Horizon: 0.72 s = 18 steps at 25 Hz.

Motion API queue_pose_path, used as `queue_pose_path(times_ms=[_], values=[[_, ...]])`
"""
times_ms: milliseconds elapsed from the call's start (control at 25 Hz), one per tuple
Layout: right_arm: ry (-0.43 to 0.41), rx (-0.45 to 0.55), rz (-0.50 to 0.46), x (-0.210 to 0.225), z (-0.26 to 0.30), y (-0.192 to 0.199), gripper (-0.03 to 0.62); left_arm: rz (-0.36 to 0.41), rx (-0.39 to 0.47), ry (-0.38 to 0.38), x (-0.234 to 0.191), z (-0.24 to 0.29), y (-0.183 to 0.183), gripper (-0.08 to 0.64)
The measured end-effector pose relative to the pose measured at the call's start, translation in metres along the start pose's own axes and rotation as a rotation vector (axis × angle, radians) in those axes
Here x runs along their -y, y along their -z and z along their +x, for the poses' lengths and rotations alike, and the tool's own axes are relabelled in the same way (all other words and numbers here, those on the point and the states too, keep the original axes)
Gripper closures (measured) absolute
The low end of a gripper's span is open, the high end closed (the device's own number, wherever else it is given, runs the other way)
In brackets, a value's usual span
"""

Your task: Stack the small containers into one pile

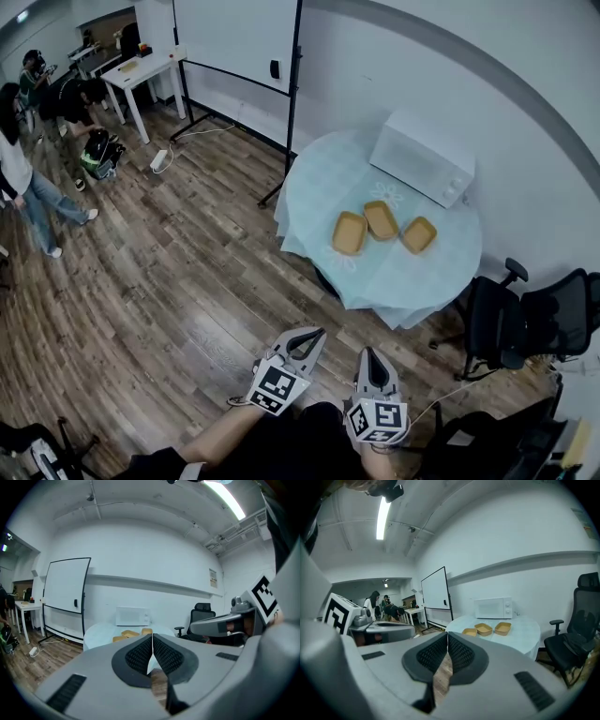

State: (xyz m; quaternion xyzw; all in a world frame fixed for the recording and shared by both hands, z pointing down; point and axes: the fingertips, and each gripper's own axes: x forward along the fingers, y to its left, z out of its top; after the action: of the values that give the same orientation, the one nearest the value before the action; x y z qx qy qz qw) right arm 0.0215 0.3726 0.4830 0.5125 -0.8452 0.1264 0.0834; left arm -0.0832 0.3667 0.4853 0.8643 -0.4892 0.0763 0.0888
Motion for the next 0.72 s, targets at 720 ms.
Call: queue_pose_path(times_ms=[720], values=[[0.058,0.005,0.068,0.075,0.115,-0.016,0.566,-0.005,-0.048,0.026,-0.069,0.109,-0.010,0.545]])
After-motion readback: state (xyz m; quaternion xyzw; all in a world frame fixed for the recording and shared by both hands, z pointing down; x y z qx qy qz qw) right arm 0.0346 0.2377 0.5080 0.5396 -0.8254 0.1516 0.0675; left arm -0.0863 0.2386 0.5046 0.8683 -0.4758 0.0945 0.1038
